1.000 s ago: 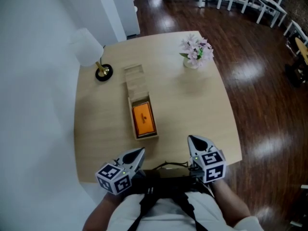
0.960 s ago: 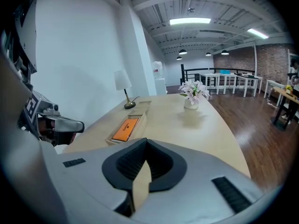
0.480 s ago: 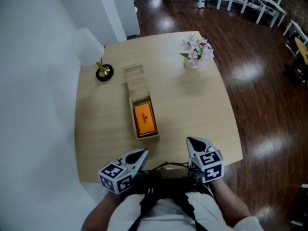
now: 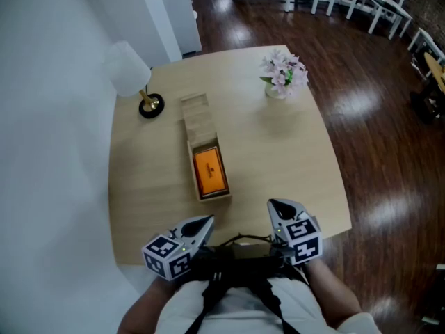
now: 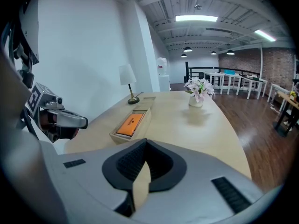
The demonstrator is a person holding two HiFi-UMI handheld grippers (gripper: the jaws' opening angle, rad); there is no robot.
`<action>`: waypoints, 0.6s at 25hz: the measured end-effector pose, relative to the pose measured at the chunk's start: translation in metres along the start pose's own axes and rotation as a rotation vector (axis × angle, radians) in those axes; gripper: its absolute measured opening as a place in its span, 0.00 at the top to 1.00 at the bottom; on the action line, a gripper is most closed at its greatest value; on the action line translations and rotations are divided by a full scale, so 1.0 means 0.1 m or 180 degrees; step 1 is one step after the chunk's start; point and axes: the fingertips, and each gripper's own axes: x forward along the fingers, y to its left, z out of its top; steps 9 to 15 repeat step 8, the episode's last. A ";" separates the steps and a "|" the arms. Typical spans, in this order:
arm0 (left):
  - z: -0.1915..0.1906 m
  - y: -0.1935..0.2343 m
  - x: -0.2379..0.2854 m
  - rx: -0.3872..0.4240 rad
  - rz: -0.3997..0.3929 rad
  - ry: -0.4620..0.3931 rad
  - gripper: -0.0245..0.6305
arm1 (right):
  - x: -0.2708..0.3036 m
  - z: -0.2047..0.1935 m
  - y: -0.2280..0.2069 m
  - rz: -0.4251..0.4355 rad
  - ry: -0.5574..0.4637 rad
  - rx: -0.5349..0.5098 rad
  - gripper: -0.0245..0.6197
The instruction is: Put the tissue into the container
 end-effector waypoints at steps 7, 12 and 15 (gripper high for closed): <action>0.02 0.02 -0.06 0.0000 -0.0011 -0.0013 0.96 | 0.01 -0.01 0.08 0.0017 0.0047 -0.0057 0.96; 0.02 0.02 -0.07 -0.0002 -0.0011 -0.0016 0.96 | 0.02 -0.01 0.10 0.0021 0.0052 -0.0056 0.96; 0.02 0.02 -0.07 -0.0002 -0.0011 -0.0016 0.96 | 0.02 -0.01 0.10 0.0021 0.0052 -0.0056 0.96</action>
